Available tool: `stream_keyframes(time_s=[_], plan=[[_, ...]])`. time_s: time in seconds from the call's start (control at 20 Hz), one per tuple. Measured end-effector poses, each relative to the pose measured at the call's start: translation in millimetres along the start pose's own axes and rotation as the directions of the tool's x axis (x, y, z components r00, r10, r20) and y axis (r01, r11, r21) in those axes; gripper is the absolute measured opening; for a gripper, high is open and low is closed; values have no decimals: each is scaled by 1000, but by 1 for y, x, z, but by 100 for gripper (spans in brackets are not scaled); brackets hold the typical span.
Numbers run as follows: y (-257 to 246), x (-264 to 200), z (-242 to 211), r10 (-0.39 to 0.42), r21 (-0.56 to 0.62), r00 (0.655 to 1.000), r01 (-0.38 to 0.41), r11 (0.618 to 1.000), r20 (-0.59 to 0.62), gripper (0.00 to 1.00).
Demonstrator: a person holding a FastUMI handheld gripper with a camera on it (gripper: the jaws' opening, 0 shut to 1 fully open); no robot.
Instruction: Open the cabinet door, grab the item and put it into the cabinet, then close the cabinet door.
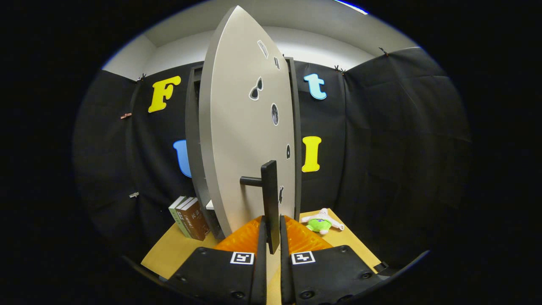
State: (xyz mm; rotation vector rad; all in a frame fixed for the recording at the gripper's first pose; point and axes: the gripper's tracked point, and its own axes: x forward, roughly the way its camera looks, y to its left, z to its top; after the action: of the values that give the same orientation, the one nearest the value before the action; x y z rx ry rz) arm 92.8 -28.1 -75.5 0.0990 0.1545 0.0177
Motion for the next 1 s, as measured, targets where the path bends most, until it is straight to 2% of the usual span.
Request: stream_keyframes(time_s=[0.2,0.3,0.45,0.6,0.85,1.0], plan=[[-19,-1,2,-79,17,997,79,997,5,17],[-22,1,6,-81,45,997,80,996,19,17],[-37,4,3,-128,60,992,127,990,16,12],[-39,1,4,-123,93,992,122,988,9,10],[-46,0,0,-103,74,995,103,992,1,10],[-53,-3,3,-125,29,992,124,992,21,10]])
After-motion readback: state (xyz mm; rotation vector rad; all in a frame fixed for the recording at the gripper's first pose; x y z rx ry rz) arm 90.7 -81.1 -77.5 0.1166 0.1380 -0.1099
